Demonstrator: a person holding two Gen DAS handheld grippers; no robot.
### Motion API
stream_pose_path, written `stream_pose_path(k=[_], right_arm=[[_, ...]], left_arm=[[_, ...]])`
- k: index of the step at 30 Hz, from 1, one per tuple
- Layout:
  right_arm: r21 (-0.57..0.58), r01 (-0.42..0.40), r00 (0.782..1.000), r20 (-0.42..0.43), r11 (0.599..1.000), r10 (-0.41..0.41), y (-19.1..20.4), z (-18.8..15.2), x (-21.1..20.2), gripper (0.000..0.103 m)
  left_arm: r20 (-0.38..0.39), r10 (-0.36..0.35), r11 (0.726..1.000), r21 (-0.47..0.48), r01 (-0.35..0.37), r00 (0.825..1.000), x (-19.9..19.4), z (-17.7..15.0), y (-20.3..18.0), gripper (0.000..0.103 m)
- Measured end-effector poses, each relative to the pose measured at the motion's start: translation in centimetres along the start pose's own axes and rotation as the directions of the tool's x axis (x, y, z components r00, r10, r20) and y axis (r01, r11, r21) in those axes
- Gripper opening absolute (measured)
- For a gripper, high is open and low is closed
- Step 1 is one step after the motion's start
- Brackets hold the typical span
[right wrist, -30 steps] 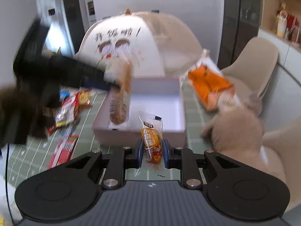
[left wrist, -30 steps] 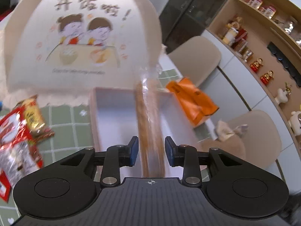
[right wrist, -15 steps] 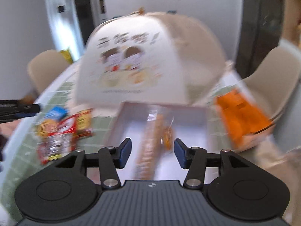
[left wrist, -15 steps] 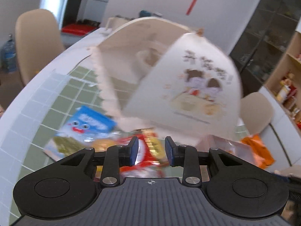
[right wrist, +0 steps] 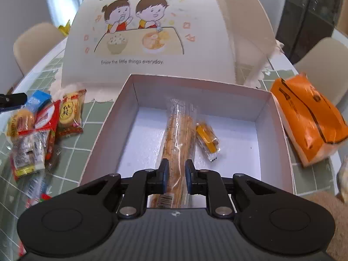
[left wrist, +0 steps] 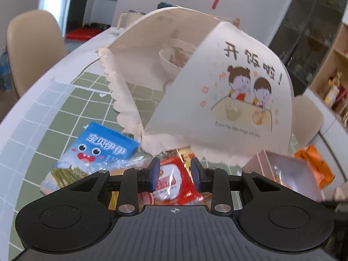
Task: Organize snacks
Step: 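Carry both snacks over the pink box and open both tools to drop them, then grasp the yellow round cake pack with the right tool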
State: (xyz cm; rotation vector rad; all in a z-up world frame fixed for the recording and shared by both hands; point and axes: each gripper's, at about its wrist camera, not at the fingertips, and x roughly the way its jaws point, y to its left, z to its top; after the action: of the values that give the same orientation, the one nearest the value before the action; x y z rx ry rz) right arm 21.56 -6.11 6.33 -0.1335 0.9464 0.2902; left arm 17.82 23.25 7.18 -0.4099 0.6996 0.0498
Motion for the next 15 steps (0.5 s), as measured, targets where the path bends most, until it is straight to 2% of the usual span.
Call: stream_pose_path(k=[3,6,9,11,13,15], right_arm=[[-0.012,-0.015,1.0,-0.002,1.0,0.015,0.4,-0.4,-0.9,0.015],[-0.051,-0.014,1.0,0.018,0.999,0.015,1.3,-0.4,-2.5,0.016],[-0.08,-0.038,0.999,0.03,0.996,0.041,2.3,-0.5,-4.2,0.026],[-0.106,-0.052,0.998,0.034,0.993,0.056,3.0,-0.8,-5.1,0.039],[-0.131,-0.047,0.998,0.031,0.99,0.051,3.8,-1.1,-5.4,0.041],[-0.154,-0.048,0.998,0.035,0.987,0.054,4.6,-1.5,-5.6,0.041]], left_arm=[[-0.022,-0.005,1.0,-0.023,0.004,1.0,2.2,0.7,0.1,0.034],[-0.061,0.016,1.0,-0.004,-0.016,0.998,6.0,1.7,-0.8,0.034],[-0.076,0.102,0.991,0.097,-0.095,0.992,10.0,3.2,-2.5,0.034],[-0.101,0.088,0.988,0.136,-0.074,0.991,11.8,4.0,-3.4,0.034],[-0.191,0.085,0.984,0.169,-0.052,0.978,13.5,3.9,-3.8,0.035],[-0.207,0.115,0.962,0.267,-0.057,0.972,13.1,2.8,-4.2,0.032]])
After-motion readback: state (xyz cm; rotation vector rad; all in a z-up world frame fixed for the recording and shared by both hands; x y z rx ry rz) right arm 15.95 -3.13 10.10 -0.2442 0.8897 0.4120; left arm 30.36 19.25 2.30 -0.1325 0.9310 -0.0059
